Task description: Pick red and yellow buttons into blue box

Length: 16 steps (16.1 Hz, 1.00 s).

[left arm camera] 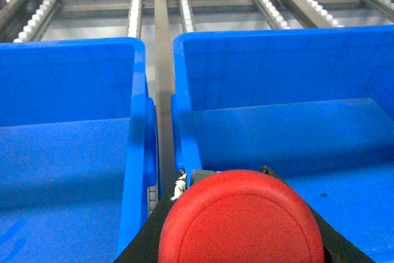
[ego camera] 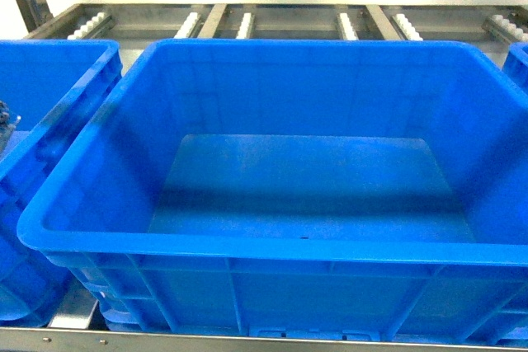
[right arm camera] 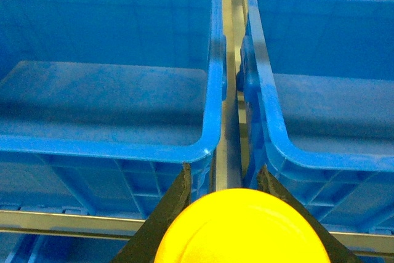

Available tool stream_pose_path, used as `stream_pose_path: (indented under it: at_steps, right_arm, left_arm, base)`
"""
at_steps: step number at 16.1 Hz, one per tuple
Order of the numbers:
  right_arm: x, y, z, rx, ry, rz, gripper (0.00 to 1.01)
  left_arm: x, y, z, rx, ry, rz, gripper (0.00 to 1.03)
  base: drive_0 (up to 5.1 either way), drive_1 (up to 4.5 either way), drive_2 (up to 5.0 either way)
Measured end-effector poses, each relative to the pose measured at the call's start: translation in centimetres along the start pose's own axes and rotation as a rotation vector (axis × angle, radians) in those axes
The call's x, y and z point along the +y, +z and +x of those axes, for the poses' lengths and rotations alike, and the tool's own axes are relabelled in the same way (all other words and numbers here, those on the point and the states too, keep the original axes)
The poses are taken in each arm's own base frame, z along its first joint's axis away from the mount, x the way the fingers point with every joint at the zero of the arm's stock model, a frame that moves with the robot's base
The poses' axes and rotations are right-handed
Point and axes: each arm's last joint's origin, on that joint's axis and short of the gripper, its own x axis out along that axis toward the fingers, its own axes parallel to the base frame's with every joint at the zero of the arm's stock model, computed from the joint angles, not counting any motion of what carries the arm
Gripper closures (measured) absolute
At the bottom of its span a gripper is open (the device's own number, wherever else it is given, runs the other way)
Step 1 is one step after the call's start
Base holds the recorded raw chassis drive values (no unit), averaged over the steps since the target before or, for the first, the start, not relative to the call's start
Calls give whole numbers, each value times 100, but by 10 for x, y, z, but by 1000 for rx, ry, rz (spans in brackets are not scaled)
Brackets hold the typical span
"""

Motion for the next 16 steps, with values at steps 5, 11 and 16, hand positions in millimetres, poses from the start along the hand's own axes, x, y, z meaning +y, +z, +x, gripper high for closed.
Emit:
stream_pose_path:
  at_steps: [5,11,16]
  right_arm:
    - [0,1,0,-7,3,0,73]
    - [12,29,27,-59,98,-32,73]
    - [30,58,98,-61,198,-72,73]
  left_arm:
    - [1,0,0,-2,7,-1,74]
    - [1,0,0,-2,6,-1,74]
    - [1,0,0,-2,6,-1,74]
  base:
    - [0,0,0]
    - [0,0,0]
    - [0,0,0]
